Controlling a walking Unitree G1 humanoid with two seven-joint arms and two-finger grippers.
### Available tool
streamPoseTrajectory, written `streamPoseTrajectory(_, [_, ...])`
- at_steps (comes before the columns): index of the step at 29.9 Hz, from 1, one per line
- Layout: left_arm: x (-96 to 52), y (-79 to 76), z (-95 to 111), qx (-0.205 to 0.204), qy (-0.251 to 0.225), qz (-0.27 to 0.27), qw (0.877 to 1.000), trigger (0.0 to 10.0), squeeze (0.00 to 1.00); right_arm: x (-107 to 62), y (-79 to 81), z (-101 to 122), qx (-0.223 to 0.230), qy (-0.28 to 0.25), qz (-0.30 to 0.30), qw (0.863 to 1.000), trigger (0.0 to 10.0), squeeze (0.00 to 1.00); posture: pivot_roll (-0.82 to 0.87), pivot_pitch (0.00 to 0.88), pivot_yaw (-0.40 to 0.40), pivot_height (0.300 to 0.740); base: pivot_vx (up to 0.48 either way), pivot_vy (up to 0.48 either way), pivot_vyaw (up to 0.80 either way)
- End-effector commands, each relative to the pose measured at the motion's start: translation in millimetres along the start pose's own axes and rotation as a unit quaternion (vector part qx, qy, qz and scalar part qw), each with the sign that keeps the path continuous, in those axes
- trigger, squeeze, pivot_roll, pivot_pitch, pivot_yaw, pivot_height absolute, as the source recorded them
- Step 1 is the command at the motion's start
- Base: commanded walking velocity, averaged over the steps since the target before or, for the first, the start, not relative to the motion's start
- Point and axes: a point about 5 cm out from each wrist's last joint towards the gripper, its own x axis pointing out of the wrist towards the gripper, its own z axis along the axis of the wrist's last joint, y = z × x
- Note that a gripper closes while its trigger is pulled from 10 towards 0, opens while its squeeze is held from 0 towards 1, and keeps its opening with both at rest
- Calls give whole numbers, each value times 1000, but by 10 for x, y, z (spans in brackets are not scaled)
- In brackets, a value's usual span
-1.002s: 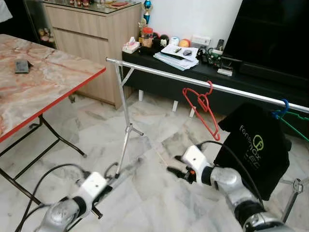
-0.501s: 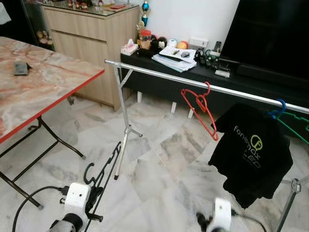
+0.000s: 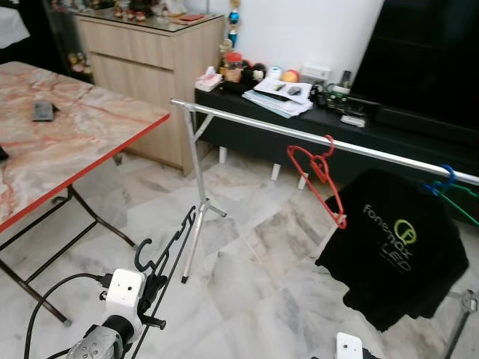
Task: Hang hanger
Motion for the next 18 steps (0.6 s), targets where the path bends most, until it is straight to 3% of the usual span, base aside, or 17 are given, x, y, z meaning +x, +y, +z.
streamPoseTrajectory(1, [-8, -6, 13, 3, 2, -5, 1000, 10000, 0, 6, 7, 46, -2, -7, -3, 1000, 10000, 0, 148, 46, -73, 740, 307, 0, 0])
streamPoseTrajectory(18, [37, -51, 24, 14, 7, -29, 999, 10000, 0, 14, 56, 72, 1, -11, -3, 1000, 10000, 0, 155, 0, -59, 740, 320, 0, 0])
